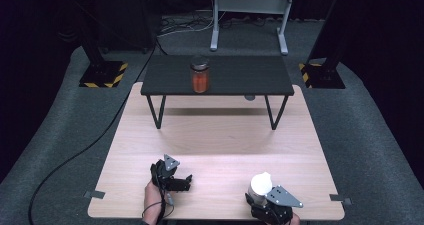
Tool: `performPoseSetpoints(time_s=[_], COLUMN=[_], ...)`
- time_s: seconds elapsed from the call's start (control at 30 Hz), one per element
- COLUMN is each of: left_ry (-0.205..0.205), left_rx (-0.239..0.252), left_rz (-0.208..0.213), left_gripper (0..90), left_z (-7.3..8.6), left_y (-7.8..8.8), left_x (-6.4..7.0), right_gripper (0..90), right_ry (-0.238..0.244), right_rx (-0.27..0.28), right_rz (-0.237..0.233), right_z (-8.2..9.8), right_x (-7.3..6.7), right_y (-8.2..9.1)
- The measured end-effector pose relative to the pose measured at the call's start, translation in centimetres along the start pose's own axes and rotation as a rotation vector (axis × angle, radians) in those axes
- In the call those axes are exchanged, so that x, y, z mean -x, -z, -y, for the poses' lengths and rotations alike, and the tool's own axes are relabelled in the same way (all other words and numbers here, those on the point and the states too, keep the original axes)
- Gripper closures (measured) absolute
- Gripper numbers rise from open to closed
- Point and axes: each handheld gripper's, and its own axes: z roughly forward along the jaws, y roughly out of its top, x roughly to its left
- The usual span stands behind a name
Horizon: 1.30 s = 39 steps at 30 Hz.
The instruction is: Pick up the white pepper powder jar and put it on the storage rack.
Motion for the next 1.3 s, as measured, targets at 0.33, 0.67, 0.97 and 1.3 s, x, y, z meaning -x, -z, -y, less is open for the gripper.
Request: performPoseSetpoints(time_s=[0.33,0.67,0.97,1.3], left_ry=[-0.002,-0.009,-0.009,-0.010], left_rx=[0.001,0.005,0.005,0.005], left_rz=[0.002,0.007,0.007,0.007], left_gripper=[1.6,3.6,3.7,3.7], left_z=[0.0,0.1,0.1,0.1], left_y=[0.0,0.1,0.1,0.1], left_x=[0.0,-0.1,-0.1,-0.1], right_gripper=[29.6,29.6,29.6,29.6], right_ry=[-0.013,-0.020,-0.027,-0.027], right_rx=[0.027,0.030,0.033,0.042], right_rz=[0.039,0.079,0.085,0.089], right_z=[-1.4,-3.1,-4.0,-5.2], right_x=[0.9,2.0,2.7,3.4], right_y=[0.7,0.9,0.5,0.2])
